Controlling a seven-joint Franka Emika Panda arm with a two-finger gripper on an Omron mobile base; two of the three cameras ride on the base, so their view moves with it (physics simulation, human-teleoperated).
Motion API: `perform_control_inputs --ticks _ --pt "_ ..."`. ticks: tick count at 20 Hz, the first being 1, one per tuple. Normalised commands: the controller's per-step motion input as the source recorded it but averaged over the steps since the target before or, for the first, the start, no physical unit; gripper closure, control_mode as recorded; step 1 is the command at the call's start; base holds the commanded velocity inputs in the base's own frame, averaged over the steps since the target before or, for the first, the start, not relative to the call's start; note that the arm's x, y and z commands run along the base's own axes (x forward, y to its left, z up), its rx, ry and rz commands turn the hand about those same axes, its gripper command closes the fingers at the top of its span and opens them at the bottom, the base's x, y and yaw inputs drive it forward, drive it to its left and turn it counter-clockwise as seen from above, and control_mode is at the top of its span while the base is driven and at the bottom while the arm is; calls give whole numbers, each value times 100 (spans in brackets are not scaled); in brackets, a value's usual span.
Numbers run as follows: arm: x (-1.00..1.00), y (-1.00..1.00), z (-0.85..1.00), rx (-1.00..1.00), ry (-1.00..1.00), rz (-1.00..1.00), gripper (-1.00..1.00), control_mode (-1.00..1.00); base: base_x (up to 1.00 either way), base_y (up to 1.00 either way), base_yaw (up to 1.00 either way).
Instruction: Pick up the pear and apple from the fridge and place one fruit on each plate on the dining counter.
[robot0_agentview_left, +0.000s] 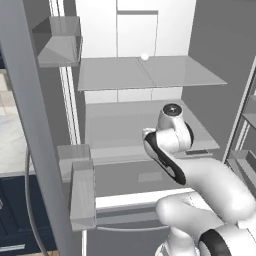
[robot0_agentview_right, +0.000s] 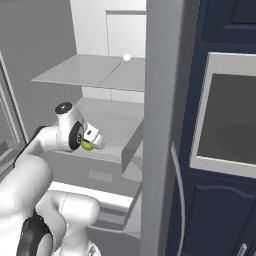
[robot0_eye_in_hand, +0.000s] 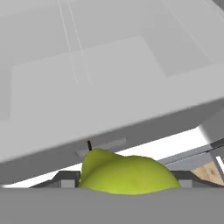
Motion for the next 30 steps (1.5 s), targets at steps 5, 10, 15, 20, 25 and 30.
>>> perform_control_inputs --ticks 5,10,15,20,25,30 --pt "-100 -1 26 7 2 3 100 -100 0 0 0" --pt "-44 0 0 1 -1 0 100 -100 0 0 0" --pt "-6 0 0 0 0 0 100 100 -42 0 0" --pt "0 0 0 0 0 0 100 100 -84 0 5" --pt "0 0 0 0 0 0 100 100 -98 -1 21" --pt "0 0 0 0 0 0 100 100 -69 0 32"
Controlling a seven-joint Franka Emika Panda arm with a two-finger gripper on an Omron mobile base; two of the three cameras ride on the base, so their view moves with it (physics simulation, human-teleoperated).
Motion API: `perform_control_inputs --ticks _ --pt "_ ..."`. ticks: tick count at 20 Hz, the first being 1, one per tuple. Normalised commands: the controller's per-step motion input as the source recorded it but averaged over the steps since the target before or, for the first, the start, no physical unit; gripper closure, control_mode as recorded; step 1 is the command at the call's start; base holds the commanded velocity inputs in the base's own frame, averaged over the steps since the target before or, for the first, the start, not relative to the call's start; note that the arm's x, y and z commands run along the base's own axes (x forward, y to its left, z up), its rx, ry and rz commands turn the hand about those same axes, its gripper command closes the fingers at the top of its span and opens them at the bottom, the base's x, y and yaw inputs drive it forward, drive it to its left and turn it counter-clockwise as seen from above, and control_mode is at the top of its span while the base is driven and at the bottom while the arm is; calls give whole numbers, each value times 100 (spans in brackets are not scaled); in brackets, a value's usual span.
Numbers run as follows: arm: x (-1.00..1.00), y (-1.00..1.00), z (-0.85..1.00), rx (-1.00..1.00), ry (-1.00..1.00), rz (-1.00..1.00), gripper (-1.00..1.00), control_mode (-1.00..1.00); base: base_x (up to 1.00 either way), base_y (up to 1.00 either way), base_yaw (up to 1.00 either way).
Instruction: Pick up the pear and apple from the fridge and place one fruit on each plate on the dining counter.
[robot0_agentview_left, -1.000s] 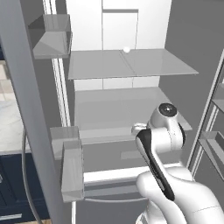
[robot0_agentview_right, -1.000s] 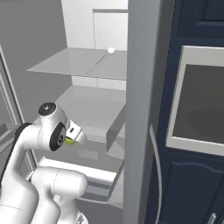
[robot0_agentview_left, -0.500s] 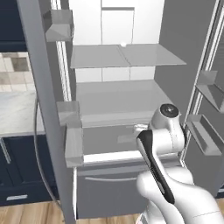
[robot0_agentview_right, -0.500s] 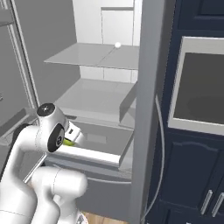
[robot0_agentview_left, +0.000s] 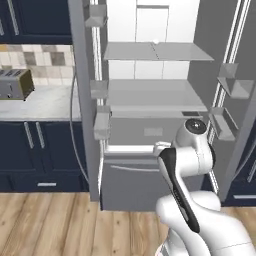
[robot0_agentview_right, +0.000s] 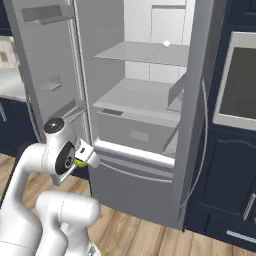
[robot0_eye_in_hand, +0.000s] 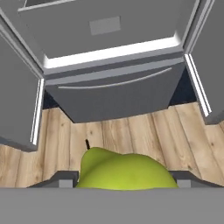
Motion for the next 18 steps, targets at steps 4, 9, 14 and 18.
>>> perform_control_inputs --ticks 4,9,14,18 --pt "0 0 0 0 0 0 100 100 -32 0 37" --pt "0 0 0 0 0 0 100 100 -10 0 42" --pt "0 0 0 0 0 0 100 100 -77 0 43" --pt "0 0 0 0 0 0 100 100 -89 0 40"
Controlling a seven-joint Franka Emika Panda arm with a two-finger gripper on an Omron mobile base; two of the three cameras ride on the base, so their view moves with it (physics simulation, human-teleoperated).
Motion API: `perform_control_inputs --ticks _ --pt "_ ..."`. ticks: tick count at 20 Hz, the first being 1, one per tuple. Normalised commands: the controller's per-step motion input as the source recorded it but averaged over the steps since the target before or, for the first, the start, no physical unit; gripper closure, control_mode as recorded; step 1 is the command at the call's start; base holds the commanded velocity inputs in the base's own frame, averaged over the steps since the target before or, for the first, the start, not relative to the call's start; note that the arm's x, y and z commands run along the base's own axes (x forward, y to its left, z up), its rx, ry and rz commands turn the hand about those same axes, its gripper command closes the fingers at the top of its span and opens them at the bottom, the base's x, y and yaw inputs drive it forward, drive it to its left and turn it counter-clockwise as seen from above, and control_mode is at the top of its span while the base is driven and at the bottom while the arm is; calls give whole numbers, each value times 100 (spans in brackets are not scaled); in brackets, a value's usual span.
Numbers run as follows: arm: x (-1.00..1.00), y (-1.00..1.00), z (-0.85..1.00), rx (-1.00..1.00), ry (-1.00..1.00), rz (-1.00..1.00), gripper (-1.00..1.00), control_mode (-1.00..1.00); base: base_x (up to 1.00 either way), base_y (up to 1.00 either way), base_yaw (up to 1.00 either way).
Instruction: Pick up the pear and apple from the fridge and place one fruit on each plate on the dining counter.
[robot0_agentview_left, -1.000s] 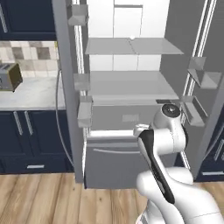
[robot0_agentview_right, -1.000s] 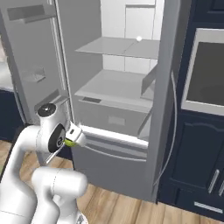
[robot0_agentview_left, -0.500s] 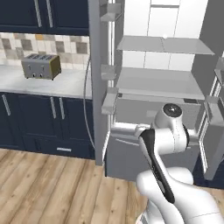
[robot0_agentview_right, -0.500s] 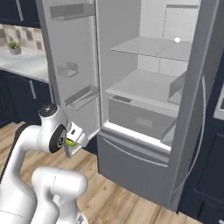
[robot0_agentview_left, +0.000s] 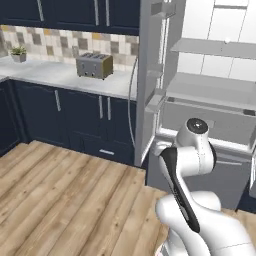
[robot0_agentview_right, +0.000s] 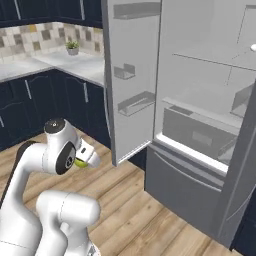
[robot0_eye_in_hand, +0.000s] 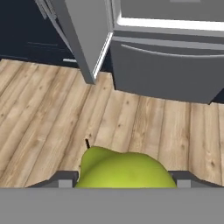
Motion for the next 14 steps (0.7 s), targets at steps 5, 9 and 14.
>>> perform_control_inputs --ticks 5,9,14 --pt "0 0 0 0 0 0 100 100 -86 -5 41" --pt "0 0 0 0 0 0 100 100 -41 -5 42" --pt "0 0 0 0 0 0 100 100 0 0 47"
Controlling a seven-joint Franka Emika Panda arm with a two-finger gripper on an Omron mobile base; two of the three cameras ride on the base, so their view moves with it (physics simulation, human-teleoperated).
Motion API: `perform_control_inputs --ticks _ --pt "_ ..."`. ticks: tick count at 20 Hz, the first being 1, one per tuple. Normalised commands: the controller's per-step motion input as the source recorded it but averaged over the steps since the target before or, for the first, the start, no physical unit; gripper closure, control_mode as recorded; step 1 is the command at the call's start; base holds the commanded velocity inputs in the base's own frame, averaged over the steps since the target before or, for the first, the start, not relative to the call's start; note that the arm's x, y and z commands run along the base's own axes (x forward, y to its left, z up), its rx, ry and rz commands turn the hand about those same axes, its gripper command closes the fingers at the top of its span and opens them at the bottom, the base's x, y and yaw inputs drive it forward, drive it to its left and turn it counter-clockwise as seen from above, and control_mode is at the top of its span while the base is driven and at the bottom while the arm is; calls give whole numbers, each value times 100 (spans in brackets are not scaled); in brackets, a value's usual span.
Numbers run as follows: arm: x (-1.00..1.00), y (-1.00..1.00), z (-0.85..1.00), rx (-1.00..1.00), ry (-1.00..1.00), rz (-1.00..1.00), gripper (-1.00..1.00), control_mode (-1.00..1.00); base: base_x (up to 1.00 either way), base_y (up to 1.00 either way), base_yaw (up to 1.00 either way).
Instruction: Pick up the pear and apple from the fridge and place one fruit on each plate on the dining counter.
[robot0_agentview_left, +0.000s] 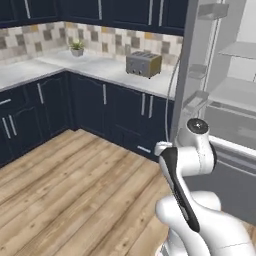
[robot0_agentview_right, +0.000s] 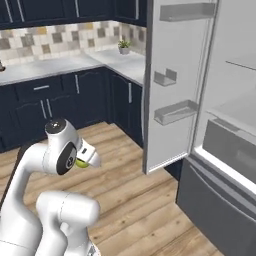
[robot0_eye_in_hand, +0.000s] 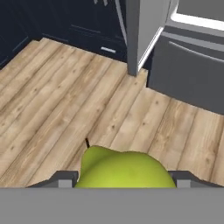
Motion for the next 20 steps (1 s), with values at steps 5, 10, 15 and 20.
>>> perform_control_inputs --ticks 5,10,15,20 --pt "0 0 0 0 0 0 100 100 -5 0 53" --pt "0 0 0 0 0 0 100 100 -30 0 56" --pt "0 0 0 0 0 0 100 100 -40 0 54" --pt "0 0 0 0 0 0 100 100 -67 -5 48"
